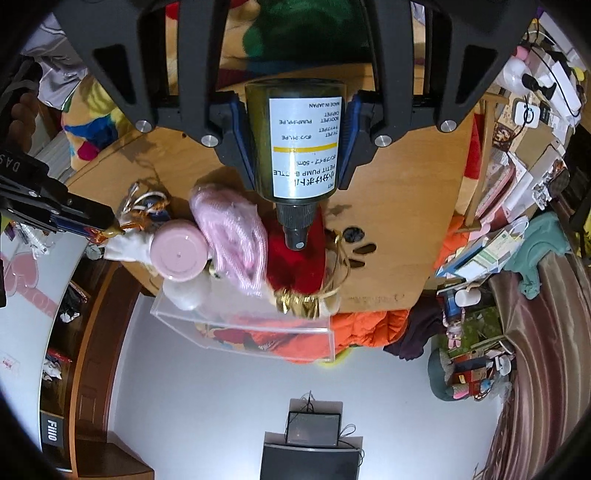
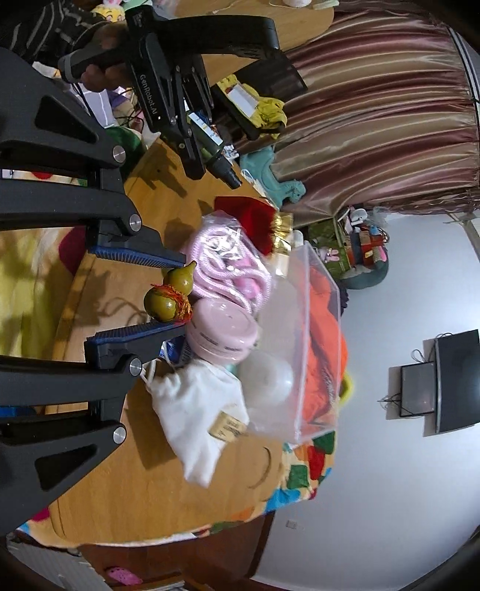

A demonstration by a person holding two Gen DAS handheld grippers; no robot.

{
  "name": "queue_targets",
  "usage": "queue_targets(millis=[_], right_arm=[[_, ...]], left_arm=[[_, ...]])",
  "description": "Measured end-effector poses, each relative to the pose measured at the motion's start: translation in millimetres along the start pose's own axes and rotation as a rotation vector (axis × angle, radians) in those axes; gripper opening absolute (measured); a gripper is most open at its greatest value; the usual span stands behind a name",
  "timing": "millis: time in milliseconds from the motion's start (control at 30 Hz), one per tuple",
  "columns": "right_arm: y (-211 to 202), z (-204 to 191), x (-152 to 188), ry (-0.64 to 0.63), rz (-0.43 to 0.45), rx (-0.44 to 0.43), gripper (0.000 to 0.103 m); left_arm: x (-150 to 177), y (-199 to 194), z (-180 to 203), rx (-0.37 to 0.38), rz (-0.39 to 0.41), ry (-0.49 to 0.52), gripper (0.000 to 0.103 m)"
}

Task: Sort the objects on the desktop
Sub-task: 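Lift and carry both held items over the clear plastic box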

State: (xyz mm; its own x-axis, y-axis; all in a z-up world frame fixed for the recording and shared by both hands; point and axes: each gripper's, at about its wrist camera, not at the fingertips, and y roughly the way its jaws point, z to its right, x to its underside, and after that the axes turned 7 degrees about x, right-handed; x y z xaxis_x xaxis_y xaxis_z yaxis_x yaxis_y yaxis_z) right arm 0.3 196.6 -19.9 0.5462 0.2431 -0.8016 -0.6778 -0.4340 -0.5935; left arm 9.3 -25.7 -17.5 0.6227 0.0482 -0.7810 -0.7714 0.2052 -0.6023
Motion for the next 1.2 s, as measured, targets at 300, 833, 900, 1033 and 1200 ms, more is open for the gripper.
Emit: queue_targets(millis=[300,833,900,1033,1200], right_arm=[[-0.1,29.7,-19.3,0.042,0.023,0.057,0.026],[2.1,55.6,-88.9,-0.024,0.074,0.088,0.018],[9.2,56.4,-93.1,-0.035,0.068,0.103,0.018],[22.6,56.3,-97.2,-0.05,0.053,0.11,0.018],[31.0,63.7,-108.1,-0.038,0.056,0.098,0.018]], left_arm=[[-22.7,0.1,13.2,0.048,0.026,0.048,0.041],[-79.0,14.1,23.2,0.107,0.034,0.128,0.041],[-83.3,17.5,23.5,0.105,0.029,0.132,0.041],[-92.3,22.4,22.0,0.117,0.03,0.123,0.041],[-105.6,28.4,20.8,0.114,0.032,0.126,0.041]])
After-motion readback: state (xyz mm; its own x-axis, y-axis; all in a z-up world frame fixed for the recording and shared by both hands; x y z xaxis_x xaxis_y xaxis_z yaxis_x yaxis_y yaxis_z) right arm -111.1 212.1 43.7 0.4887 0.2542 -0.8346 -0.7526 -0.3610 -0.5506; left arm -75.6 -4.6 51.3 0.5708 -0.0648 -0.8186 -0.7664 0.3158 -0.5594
